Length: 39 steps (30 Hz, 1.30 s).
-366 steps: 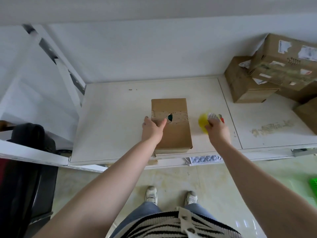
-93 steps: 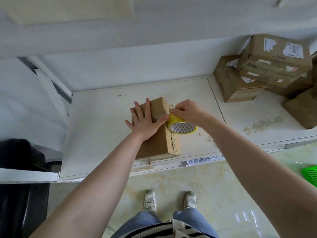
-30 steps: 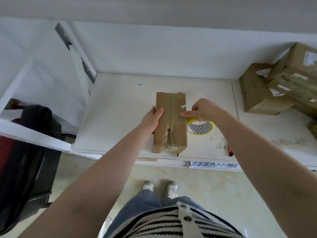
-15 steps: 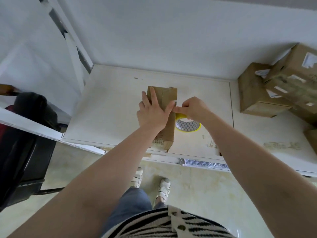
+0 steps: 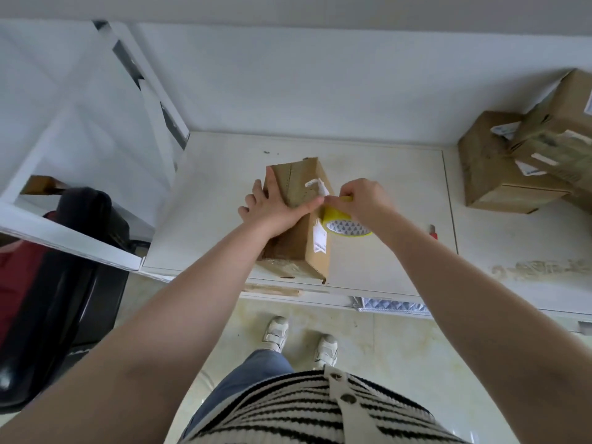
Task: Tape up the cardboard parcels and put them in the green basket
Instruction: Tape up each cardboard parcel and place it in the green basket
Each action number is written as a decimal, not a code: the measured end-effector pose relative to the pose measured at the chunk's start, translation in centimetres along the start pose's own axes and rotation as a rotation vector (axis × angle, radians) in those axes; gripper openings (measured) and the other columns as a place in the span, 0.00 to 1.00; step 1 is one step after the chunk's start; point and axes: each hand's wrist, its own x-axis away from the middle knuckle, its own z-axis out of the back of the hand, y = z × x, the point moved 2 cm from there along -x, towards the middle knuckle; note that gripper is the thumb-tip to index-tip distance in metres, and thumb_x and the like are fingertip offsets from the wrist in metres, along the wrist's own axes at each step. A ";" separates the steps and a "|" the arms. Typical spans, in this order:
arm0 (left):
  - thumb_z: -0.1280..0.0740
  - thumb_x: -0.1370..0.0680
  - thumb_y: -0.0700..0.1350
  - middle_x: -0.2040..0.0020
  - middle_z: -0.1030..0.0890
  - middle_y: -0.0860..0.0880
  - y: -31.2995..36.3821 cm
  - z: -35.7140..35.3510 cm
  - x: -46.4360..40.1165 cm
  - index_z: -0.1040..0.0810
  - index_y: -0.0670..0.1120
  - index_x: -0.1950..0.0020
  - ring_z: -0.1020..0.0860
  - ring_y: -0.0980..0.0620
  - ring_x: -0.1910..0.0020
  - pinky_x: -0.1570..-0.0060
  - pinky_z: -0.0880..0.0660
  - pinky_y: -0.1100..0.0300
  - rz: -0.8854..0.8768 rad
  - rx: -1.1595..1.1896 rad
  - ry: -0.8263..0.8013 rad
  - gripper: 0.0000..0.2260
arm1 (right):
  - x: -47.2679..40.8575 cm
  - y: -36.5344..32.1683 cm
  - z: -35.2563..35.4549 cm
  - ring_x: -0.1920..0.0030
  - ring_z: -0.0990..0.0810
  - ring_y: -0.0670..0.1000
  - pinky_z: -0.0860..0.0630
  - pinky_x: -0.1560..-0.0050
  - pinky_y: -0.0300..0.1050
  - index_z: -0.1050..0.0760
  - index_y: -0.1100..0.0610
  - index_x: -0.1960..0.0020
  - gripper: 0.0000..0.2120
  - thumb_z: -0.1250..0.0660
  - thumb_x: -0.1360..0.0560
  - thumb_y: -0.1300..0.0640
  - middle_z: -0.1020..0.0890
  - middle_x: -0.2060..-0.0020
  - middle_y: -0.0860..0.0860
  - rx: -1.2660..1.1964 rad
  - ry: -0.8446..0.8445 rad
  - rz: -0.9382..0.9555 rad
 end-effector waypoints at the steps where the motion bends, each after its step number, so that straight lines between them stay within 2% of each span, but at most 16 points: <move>1: 0.50 0.46 0.85 0.20 0.55 0.46 -0.4 0.5 -0.3 0.69 0.56 0.23 0.50 0.40 0.23 0.28 0.49 0.42 0.021 0.018 -0.041 0.62 | -0.1 -0.7 0.1 0.69 0.28 0.49 0.39 0.72 0.42 0.25 0.55 0.66 0.24 0.35 0.29 0.34 0.27 0.72 0.48 0.001 0.013 -0.001; 5: 0.43 0.40 0.82 0.22 0.50 0.46 -1.5 1.2 -0.9 0.68 0.57 0.23 0.49 0.40 0.24 0.26 0.47 0.42 0.030 0.102 -0.132 0.58 | -0.4 -2.6 0.5 0.70 0.29 0.49 0.38 0.71 0.42 0.28 0.54 0.68 0.25 0.34 0.31 0.32 0.28 0.72 0.48 0.010 0.000 0.012; 9: 0.35 0.34 0.75 0.26 0.45 0.46 -2.5 1.7 -1.2 0.65 0.59 0.22 0.42 0.39 0.26 0.28 0.41 0.44 0.038 0.254 -0.136 0.53 | 0.5 -3.2 1.5 0.67 0.30 0.50 0.36 0.66 0.45 0.24 0.58 0.63 0.23 0.35 0.25 0.38 0.28 0.69 0.50 -0.088 -0.096 0.151; 11: 0.33 0.36 0.72 0.27 0.44 0.47 -3.0 1.7 -1.3 0.62 0.60 0.21 0.39 0.40 0.27 0.30 0.39 0.51 0.035 0.409 -0.136 0.54 | 1.0 -2.9 2.9 0.67 0.32 0.51 0.36 0.65 0.46 0.26 0.60 0.64 0.19 0.34 0.23 0.46 0.30 0.71 0.51 -0.184 -0.129 0.217; 13: 0.31 0.36 0.70 0.26 0.43 0.46 -2.8 0.8 -1.0 0.57 0.59 0.20 0.35 0.42 0.29 0.34 0.38 0.56 0.023 0.542 -0.182 0.53 | 0.9 -2.7 4.6 0.68 0.32 0.50 0.36 0.66 0.45 0.25 0.60 0.65 0.17 0.33 0.23 0.49 0.31 0.72 0.50 -0.151 -0.094 0.236; 16: 0.30 0.34 0.66 0.29 0.33 0.44 -1.7 -1.6 -0.6 0.44 0.53 0.21 0.28 0.43 0.33 0.33 0.30 0.50 -0.007 0.672 -0.246 0.46 | 0.7 -2.9 6.0 0.68 0.31 0.51 0.36 0.67 0.44 0.26 0.58 0.65 0.18 0.33 0.24 0.45 0.31 0.73 0.49 0.046 -0.106 0.220; 18: 0.28 0.28 0.59 0.34 0.25 0.48 -1.0 -2.5 -0.9 0.35 0.51 0.26 0.23 0.52 0.40 0.41 0.26 0.58 -0.046 0.780 -0.254 0.34 | 0.6 -2.9 5.7 0.66 0.30 0.52 0.36 0.66 0.45 0.26 0.57 0.65 0.19 0.34 0.24 0.43 0.30 0.72 0.49 0.101 -0.112 0.182; 20: 0.31 0.22 0.51 0.43 0.19 0.53 -0.5 -2.6 -1.8 0.29 0.50 0.32 0.19 0.63 0.53 0.57 0.25 0.72 -0.080 0.866 -0.296 0.20 | 0.5 -3.0 5.1 0.65 0.29 0.52 0.36 0.67 0.44 0.27 0.55 0.66 0.20 0.35 0.24 0.41 0.29 0.71 0.49 0.109 -0.083 0.140; 21: 0.33 0.21 0.49 0.47 0.17 0.53 -0.4 -2.7 -2.1 0.26 0.47 0.33 0.18 0.64 0.57 0.64 0.26 0.74 -0.082 0.899 -0.322 0.16 | 0.4 -3.2 4.8 0.66 0.29 0.51 0.37 0.69 0.43 0.28 0.54 0.67 0.20 0.35 0.24 0.40 0.29 0.71 0.49 0.112 -0.069 0.133; 23: 0.36 0.19 0.51 0.50 0.15 0.52 -0.4 -3.1 -1.8 0.25 0.46 0.33 0.17 0.58 0.57 0.65 0.24 0.69 -0.039 0.965 -0.375 0.17 | 0.0 -3.7 4.3 0.66 0.28 0.50 0.38 0.70 0.42 0.29 0.53 0.68 0.21 0.35 0.25 0.39 0.28 0.70 0.48 0.102 -0.055 0.132; 24: 0.38 0.19 0.55 0.50 0.16 0.53 -0.5 -3.5 -1.5 0.26 0.48 0.31 0.17 0.57 0.56 0.60 0.23 0.66 -0.022 0.980 -0.381 0.18 | -0.2 -3.9 4.2 0.66 0.28 0.50 0.39 0.70 0.42 0.29 0.52 0.68 0.21 0.35 0.25 0.38 0.28 0.70 0.47 0.096 -0.050 0.130; 27: 0.42 0.21 0.65 0.48 0.21 0.59 -1.1 -4.4 -1.0 0.28 0.54 0.29 0.24 0.63 0.52 0.45 0.32 0.59 -0.006 0.926 -0.323 0.24 | -0.8 -4.7 3.3 0.68 0.28 0.49 0.40 0.71 0.42 0.30 0.51 0.70 0.23 0.35 0.27 0.36 0.28 0.71 0.47 0.144 -0.048 0.104; 30: 0.42 0.20 0.63 0.43 0.18 0.51 -1.9 -4.7 -1.3 0.24 0.48 0.33 0.22 0.52 0.42 0.38 0.29 0.53 0.002 0.910 -0.294 0.24 | -1.1 -5.8 2.1 0.67 0.27 0.50 0.40 0.70 0.41 0.30 0.52 0.70 0.26 0.36 0.29 0.31 0.26 0.70 0.47 0.206 -0.058 0.098; 34: 0.44 0.18 0.61 0.51 0.17 0.55 -2.9 -5.0 -1.3 0.20 0.48 0.42 0.22 0.59 0.51 0.54 0.30 0.62 0.002 0.910 -0.203 0.20 | -1.1 -5.8 2.2 0.70 0.27 0.49 0.40 0.71 0.41 0.32 0.54 0.71 0.30 0.36 0.32 0.27 0.27 0.73 0.47 0.186 -0.087 0.136; 37: 0.44 0.17 0.58 0.49 0.17 0.53 -3.0 -5.1 -1.6 0.20 0.46 0.40 0.22 0.56 0.49 0.55 0.31 0.64 -0.041 0.888 -0.164 0.20 | -0.6 -3.4 4.1 0.69 0.28 0.47 0.40 0.70 0.40 0.32 0.50 0.70 0.27 0.35 0.33 0.27 0.27 0.71 0.44 0.310 -0.073 0.128; 39: 0.44 0.17 0.58 0.52 0.18 0.56 -2.8 -5.1 -1.5 0.20 0.47 0.40 0.22 0.60 0.51 0.57 0.32 0.67 -0.054 0.874 -0.154 0.20 | -0.3 -1.1 5.2 0.71 0.31 0.43 0.42 0.71 0.38 0.34 0.48 0.71 0.27 0.34 0.35 0.26 0.28 0.73 0.43 0.346 -0.045 0.077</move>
